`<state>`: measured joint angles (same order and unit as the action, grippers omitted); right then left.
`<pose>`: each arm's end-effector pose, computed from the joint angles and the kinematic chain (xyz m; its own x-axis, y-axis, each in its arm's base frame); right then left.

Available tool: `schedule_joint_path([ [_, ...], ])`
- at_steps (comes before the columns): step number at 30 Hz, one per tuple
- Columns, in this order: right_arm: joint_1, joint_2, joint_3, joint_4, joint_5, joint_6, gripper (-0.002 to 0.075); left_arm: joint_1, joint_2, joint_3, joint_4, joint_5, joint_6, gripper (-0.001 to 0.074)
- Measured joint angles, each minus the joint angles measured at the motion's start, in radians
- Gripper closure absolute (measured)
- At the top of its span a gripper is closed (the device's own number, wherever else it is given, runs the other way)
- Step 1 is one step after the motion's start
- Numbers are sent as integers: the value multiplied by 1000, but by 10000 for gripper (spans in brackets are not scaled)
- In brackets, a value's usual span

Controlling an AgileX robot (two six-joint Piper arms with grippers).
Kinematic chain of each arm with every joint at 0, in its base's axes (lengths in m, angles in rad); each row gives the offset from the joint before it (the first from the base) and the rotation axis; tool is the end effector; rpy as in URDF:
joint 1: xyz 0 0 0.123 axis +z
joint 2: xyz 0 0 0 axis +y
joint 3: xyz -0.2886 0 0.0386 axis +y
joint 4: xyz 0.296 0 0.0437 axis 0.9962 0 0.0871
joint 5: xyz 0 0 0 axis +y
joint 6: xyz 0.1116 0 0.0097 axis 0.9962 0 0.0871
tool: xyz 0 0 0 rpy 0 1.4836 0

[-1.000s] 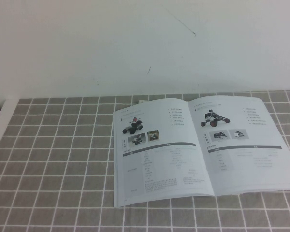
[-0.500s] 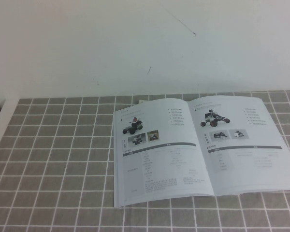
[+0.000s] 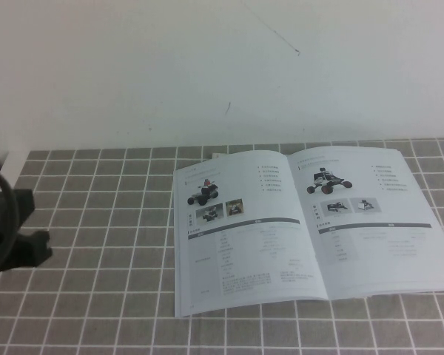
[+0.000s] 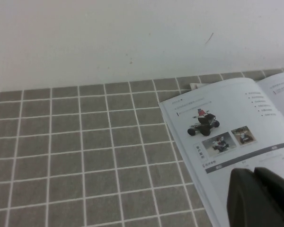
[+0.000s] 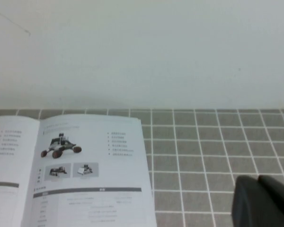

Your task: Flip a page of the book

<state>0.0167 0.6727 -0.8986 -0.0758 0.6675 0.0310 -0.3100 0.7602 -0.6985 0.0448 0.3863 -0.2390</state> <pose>0.1821 -0.0022 0.4032 -0.3463 -0.0343 -0.9375 0.0174 0.9989 -0.0430 0.2104 -0.0654 0.3356 -0.3863 -0.0823 -0.9187 0.2184 0.9595 -0.1778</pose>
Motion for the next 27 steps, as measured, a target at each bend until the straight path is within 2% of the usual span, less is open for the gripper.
schedule_joint_path([
  [9,10,173,2,12,70,-10,729,-1,177,-25,-113,-176,64,738],
  [14,10,292,5,29,130,-85,729,-12,362,-132,-116,-99,134,738],
  [19,10,450,5,48,125,-122,726,-58,536,-248,-173,-8,269,738],
  [22,10,565,-28,60,123,-124,684,-96,610,-312,-285,19,413,738],
  [27,10,763,-108,111,123,-157,567,-130,735,-402,-528,58,677,738],
])
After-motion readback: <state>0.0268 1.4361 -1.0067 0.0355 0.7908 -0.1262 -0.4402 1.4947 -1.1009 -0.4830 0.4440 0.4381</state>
